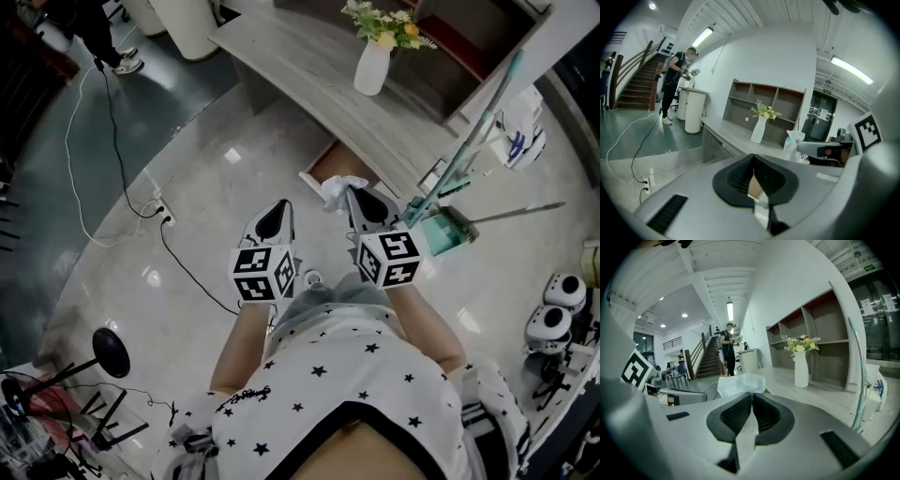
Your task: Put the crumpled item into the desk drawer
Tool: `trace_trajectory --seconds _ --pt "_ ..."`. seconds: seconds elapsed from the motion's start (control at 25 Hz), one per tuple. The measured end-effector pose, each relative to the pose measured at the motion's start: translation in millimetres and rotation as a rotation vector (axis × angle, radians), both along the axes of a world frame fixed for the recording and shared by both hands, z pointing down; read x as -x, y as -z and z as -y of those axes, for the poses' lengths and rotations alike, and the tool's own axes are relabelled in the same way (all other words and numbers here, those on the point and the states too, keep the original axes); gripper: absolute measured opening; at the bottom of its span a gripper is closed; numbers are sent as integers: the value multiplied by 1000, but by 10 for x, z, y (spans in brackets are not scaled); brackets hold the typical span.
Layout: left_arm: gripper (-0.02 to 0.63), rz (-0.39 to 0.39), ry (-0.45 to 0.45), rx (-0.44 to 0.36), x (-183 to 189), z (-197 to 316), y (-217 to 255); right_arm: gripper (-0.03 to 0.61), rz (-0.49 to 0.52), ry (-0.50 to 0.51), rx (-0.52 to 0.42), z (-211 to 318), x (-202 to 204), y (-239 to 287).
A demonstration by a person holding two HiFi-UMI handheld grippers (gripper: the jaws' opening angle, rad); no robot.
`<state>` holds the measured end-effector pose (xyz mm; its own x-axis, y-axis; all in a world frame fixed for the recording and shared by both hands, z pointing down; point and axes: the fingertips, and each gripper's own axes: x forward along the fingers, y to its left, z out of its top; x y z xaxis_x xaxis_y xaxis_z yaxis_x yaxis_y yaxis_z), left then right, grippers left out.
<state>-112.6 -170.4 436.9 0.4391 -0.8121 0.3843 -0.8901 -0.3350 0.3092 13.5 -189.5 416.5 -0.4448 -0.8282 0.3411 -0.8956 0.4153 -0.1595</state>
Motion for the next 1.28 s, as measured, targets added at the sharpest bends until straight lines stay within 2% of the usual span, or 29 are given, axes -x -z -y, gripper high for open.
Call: trace_trajectory --seconds 0.44,0.8,1.28 --pt "14 -24 -4 95 41 413 -455 9 -100 -21 116 629 -100 -680" --pt "14 -32 -1 170 -59 746 -906 9 -184 -9 226 1087 -242 -1478" --pt "14 -11 20 308 -156 875 -1719 11 -281 -5 367 1282 -305 -2605"
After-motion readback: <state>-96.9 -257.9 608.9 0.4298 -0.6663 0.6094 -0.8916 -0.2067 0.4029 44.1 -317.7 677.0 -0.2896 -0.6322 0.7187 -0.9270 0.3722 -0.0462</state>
